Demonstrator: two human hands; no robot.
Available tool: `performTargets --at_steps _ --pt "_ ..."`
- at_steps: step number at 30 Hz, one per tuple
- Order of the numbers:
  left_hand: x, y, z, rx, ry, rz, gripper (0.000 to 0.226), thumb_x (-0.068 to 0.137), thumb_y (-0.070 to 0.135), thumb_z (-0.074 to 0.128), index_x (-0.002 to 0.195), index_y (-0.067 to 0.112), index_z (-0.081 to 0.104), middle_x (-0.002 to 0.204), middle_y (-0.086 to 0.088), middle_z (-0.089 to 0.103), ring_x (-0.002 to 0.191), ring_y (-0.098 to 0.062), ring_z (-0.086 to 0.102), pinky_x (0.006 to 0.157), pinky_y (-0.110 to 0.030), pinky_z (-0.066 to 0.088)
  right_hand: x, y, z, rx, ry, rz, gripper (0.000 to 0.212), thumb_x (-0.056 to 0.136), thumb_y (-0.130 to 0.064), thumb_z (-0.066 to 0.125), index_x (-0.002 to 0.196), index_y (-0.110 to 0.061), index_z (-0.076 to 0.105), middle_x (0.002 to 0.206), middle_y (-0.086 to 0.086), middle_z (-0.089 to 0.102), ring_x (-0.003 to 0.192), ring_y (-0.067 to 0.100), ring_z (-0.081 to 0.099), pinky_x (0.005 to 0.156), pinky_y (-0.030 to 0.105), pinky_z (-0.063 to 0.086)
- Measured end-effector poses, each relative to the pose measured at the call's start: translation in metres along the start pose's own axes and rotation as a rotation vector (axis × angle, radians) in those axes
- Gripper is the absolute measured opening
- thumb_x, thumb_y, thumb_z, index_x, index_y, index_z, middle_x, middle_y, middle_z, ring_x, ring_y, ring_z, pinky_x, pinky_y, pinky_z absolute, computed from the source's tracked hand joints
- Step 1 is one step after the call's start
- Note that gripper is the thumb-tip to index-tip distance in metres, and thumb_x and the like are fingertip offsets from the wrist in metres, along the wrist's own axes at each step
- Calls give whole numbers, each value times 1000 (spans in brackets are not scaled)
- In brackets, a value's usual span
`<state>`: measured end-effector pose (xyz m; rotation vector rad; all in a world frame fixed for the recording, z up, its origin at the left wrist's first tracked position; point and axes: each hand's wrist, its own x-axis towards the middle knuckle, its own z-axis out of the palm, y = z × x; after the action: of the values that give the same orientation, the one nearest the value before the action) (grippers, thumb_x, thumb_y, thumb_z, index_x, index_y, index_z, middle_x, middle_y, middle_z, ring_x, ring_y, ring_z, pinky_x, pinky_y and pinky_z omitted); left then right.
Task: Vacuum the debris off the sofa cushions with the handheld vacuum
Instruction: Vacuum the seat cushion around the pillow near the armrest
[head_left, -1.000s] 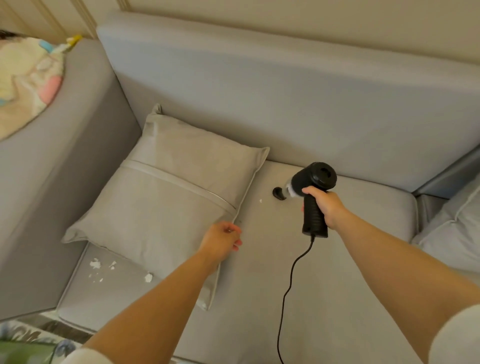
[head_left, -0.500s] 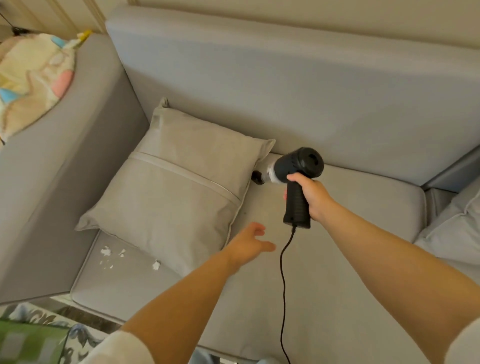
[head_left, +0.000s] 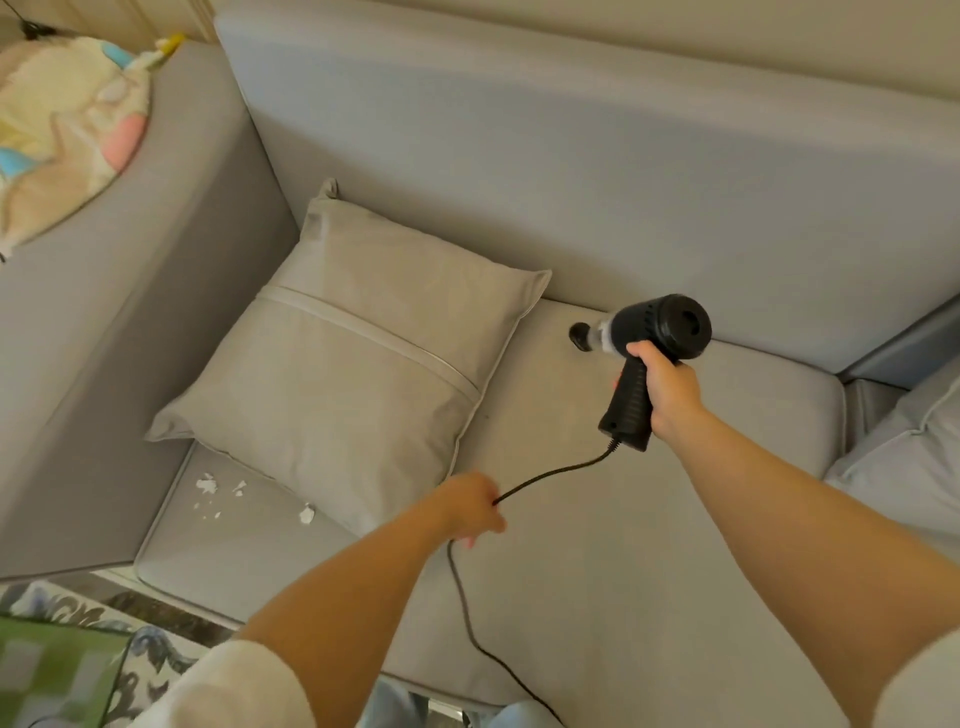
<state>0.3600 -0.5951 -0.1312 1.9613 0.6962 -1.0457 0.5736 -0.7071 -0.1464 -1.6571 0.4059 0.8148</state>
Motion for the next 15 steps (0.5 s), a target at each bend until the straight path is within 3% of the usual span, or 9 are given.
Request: performTargets --at_steps 2,4,6,8,11,13,15 --pt "-12 -33 0 87 -45 -115 15 86 14 52 81 3 61 69 -9 69 53 -12 55 56 -19 42 3 15 -3 -46 38 45 36 77 -24 68 106 -7 56 94 13 59 88 28 60 85 42 51" --pt "-23 -59 -1 15 -17 -177 15 86 12 51 71 11 49 64 -2 54 48 -10 49 52 -18 41 -1 32 -1 -80 33 121 36 77 -27 68 105 -8 54 88 10 58 81 25 58 77 39 49" --pt "-28 -68 -1 -12 15 -172 14 87 12 50 74 11 48 68 1 45 55 -15 49 58 -24 48 -8 44 4 -175 -28 142 29 77 -27 67 96 -9 55 82 8 57 74 22 57 65 33 48" --pt "-31 -63 -2 20 -27 -139 12 90 11 46 90 6 57 80 -5 50 68 -22 54 65 -30 53 -17 48 8 -278 -137 149 25 76 -27 67 91 -9 58 81 11 60 71 23 59 59 30 47" --pt "-36 -55 -2 100 -105 -95 29 93 8 38 110 0 61 113 -22 56 100 -40 61 62 -27 51 -29 55 18 -371 -233 128 29 76 -28 68 92 -5 61 78 13 63 68 25 62 58 30 49" --pt "-43 -55 -2 107 -84 -67 30 93 8 38 111 -1 60 108 -22 55 101 -40 60 65 -29 52 -38 69 27 -404 -164 57 21 75 -26 69 84 -10 58 79 11 60 70 24 59 58 29 47" --pt "-53 -65 0 106 -70 -49 29 94 12 41 111 -2 59 95 -15 51 85 -32 58 63 -29 51 -47 83 33 -371 -105 67 19 75 -25 69 81 -13 56 79 9 59 70 23 57 60 29 47"
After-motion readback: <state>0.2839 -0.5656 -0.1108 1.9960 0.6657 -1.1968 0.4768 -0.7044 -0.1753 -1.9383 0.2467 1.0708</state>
